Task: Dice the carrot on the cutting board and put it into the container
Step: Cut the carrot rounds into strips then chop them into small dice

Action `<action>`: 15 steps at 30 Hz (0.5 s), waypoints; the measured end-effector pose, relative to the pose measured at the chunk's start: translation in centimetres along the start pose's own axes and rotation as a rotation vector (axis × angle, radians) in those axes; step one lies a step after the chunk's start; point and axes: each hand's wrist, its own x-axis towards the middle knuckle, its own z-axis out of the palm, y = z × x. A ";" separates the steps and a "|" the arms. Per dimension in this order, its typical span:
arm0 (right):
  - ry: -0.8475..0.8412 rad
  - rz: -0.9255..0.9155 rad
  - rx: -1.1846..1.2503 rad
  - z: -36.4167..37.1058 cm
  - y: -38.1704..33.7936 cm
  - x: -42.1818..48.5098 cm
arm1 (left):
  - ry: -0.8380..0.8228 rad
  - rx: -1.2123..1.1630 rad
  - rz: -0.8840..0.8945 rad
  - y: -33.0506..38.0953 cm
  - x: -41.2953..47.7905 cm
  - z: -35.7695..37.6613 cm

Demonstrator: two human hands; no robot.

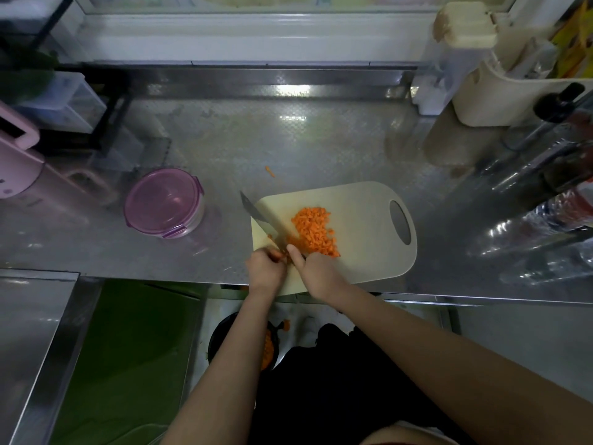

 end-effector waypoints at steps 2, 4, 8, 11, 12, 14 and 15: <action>0.011 0.002 0.052 -0.5 0.3 0.2 | -0.012 -0.001 0.031 -0.2 0.0 0.2; 0.034 -0.001 0.136 -0.8 0.7 0.3 | -0.011 -0.009 0.077 -0.3 -0.1 0.3; 0.088 0.003 0.286 -2.0 1.1 0.3 | -0.006 0.019 0.140 -0.3 0.4 0.4; 0.117 0.026 0.328 -3.1 1.2 0.4 | -0.048 0.062 0.255 -0.4 1.0 -0.3; 0.119 0.034 0.344 -3.3 1.3 0.4 | -0.059 0.113 0.354 -0.5 1.3 -0.6; 0.127 0.045 0.374 -3.7 1.5 0.3 | -0.110 0.338 0.594 -0.6 2.0 -1.3; 0.131 0.047 0.383 -3.8 1.5 0.2 | -0.156 0.480 0.696 -0.4 2.4 -1.5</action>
